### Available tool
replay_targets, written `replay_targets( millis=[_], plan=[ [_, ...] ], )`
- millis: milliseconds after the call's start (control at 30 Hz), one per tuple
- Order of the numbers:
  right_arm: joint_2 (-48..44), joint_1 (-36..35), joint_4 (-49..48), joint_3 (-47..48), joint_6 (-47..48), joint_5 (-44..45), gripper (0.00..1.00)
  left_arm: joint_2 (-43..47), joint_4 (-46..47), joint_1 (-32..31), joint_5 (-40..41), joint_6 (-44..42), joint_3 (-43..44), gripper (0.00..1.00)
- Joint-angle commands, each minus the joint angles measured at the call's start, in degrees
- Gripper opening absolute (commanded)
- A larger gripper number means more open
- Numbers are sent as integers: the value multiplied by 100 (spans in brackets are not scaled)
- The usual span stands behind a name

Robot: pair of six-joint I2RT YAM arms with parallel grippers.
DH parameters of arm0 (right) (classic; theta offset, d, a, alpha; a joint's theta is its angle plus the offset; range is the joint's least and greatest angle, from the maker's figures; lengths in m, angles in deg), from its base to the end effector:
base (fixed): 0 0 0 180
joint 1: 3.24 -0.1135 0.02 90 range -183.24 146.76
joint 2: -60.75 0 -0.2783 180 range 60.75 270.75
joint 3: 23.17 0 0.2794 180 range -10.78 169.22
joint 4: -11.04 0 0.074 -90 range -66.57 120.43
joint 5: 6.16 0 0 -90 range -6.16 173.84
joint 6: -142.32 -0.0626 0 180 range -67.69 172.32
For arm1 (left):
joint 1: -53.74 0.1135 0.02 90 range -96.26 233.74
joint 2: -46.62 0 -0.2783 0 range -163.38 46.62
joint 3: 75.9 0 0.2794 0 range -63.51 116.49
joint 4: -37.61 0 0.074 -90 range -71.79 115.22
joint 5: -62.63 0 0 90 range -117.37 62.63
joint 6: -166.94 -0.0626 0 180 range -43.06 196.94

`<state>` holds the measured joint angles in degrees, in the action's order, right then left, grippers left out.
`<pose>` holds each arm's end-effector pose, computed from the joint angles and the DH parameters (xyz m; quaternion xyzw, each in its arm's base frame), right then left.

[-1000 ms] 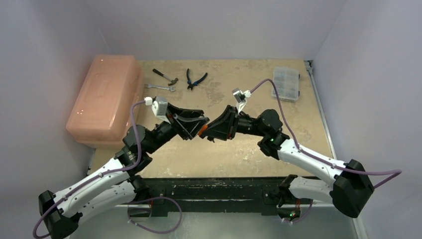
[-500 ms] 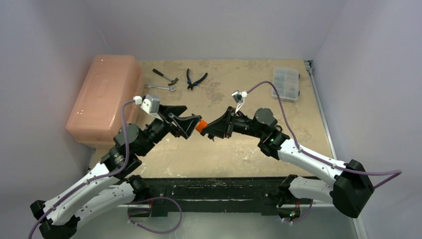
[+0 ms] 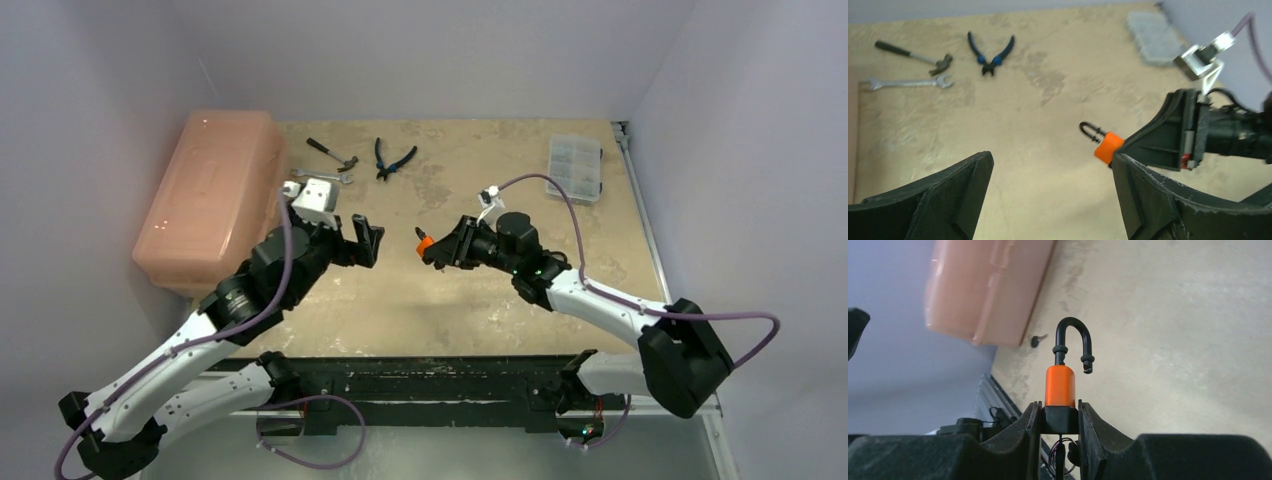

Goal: Unlock with the key

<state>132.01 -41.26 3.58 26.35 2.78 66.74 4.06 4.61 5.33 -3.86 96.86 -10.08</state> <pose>0.2406 0.2115 0.2405 -0.0124 0.7860 0.5047 0.3570 0.1522 -0.1339 0.3898 0.0569 0.7578 -0.2255 0.6096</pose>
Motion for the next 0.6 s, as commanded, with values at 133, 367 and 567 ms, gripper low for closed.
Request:
replay_targets(
  millis=[133,367,567],
  plan=[
    [709,126,-492,133,-424,268,0,-339,-412,39,376,-158,-431,99],
    [1731,256,-952,488,-631,13,0,-292,-79,252,102,-322,-781,99],
    [2535,275,-1052,999,-559,30,0,-389,-24,349,65,-458,-799,99]
  ],
)
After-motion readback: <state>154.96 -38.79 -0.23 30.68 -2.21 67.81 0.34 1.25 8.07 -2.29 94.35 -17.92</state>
